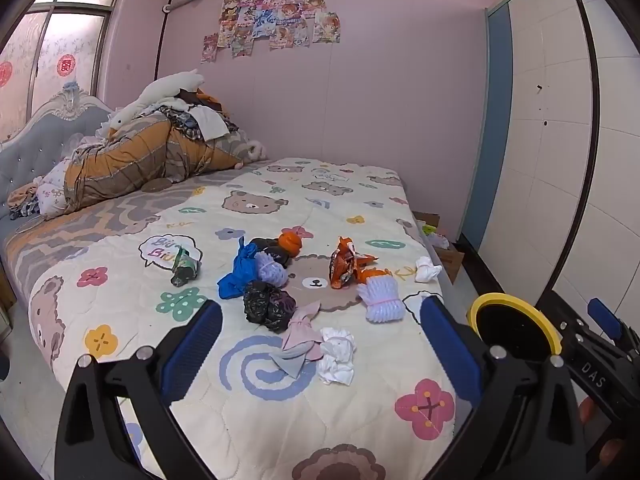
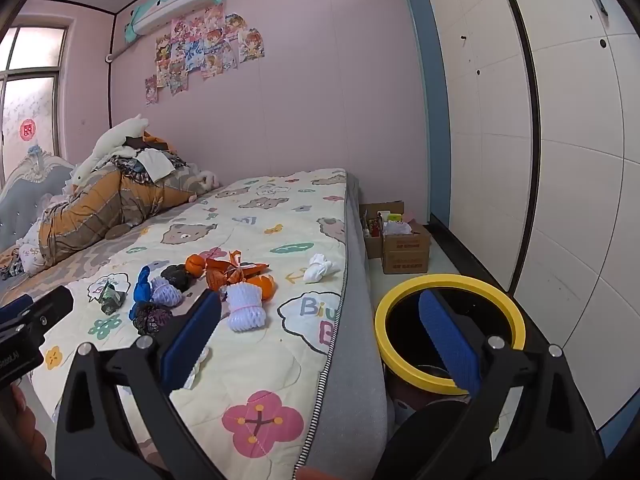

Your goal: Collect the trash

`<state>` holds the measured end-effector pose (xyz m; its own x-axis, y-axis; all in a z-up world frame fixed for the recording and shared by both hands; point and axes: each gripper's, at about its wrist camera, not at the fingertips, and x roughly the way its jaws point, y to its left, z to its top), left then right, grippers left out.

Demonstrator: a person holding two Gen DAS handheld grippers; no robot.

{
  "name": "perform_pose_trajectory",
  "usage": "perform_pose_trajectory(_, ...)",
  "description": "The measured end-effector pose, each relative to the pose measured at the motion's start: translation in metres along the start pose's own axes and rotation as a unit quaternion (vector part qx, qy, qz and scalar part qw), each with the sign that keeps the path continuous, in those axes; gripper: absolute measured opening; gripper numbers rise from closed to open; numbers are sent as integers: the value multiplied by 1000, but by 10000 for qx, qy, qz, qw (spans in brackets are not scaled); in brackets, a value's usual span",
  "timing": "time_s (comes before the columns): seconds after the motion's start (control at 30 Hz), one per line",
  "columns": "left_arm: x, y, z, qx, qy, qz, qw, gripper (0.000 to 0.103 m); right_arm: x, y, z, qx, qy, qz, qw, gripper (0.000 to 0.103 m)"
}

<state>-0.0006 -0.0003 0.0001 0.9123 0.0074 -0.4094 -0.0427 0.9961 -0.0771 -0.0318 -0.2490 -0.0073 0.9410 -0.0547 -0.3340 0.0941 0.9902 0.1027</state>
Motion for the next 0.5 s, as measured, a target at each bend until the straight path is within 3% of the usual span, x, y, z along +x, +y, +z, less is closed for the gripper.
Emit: perform_pose_trajectory(0.5,-1,0,0,-23,33,-21,10000,96,4,1,-1,-1,22,19,10000,95)
